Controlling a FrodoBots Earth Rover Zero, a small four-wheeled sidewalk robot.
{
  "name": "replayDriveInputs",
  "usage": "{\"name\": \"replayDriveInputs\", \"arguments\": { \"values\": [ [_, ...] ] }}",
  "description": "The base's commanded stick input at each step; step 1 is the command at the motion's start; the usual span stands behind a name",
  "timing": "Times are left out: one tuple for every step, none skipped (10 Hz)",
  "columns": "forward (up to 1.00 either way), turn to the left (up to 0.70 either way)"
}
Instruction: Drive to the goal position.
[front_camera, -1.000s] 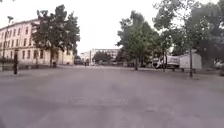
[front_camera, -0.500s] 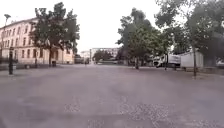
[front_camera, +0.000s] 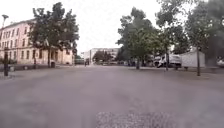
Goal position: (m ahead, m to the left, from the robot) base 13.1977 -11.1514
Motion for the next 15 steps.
{"name": "replayDriveInputs", "arguments": {
  "values": [
    [0.60, 0.00],
    [0.60, 0.00],
    [0.60, 0.00],
    [0.60, 0.00],
    [0.60, 0.00],
    [0.60, 0.00],
    [0.60, 0.00],
    [0.60, 0.00],
    [0.60, 0.00],
    [0.60, 0.00],
    [0.60, 0.00],
    [0.60, 0.00],
    [0.60, 0.00],
    [0.60, 0.00],
    [0.60, 0.00]
  ]
}}
